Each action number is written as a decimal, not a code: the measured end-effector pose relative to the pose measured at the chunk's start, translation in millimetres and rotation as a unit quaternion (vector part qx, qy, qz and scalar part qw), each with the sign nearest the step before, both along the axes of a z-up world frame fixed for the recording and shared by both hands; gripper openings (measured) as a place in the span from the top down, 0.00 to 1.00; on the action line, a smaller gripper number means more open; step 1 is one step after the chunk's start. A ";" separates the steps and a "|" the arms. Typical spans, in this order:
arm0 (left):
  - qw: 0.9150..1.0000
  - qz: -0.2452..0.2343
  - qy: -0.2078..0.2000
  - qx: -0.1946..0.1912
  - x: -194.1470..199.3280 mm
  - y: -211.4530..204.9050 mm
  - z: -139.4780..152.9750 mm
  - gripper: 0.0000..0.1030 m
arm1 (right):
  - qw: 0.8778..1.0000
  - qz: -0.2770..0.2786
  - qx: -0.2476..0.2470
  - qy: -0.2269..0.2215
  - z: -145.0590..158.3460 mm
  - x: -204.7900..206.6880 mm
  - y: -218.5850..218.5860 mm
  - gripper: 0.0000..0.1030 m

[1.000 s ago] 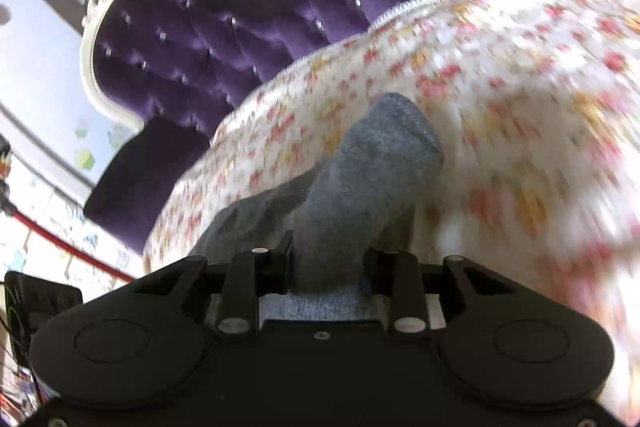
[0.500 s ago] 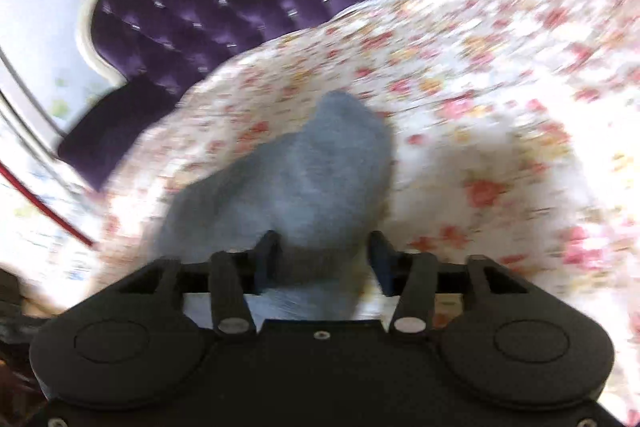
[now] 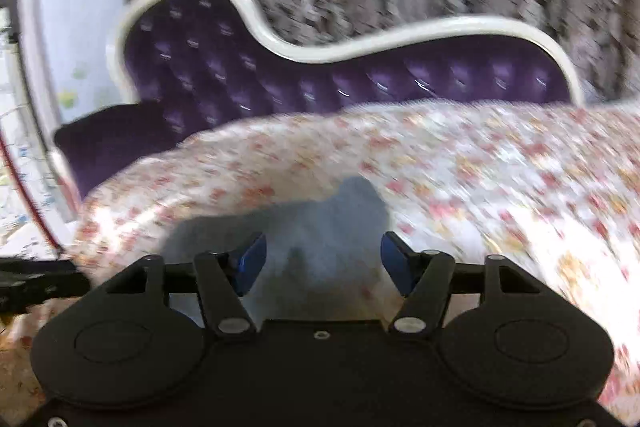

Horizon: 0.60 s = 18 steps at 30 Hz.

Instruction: Fold small clothes

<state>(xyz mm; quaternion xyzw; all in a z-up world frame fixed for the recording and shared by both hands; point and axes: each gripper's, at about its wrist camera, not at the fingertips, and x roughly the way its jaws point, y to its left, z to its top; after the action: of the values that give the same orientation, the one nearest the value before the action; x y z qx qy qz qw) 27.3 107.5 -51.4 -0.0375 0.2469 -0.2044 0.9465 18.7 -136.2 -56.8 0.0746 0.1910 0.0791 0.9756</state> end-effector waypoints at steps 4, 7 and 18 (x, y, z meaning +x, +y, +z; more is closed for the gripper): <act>1.000 -0.004 0.015 -0.007 20.6 -17.7 -8.2 0.48 | 0.999 0.050 0.001 0.005 7.6 23.2 12.5 0.51; 0.999 0.000 0.034 0.008 33.4 -28.9 -21.6 0.48 | 0.998 0.064 -0.008 0.025 1.1 47.4 19.0 0.51; 0.993 0.023 0.110 -0.017 41.7 -11.2 -41.7 0.35 | 0.991 -0.047 0.042 0.115 -31.2 91.3 -29.4 0.48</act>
<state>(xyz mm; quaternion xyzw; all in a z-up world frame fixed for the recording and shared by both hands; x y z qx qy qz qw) 69.0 96.2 -93.1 -0.0820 0.3452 -0.1815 0.9172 110.0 -165.6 -88.0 0.1333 0.2950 0.0323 0.9456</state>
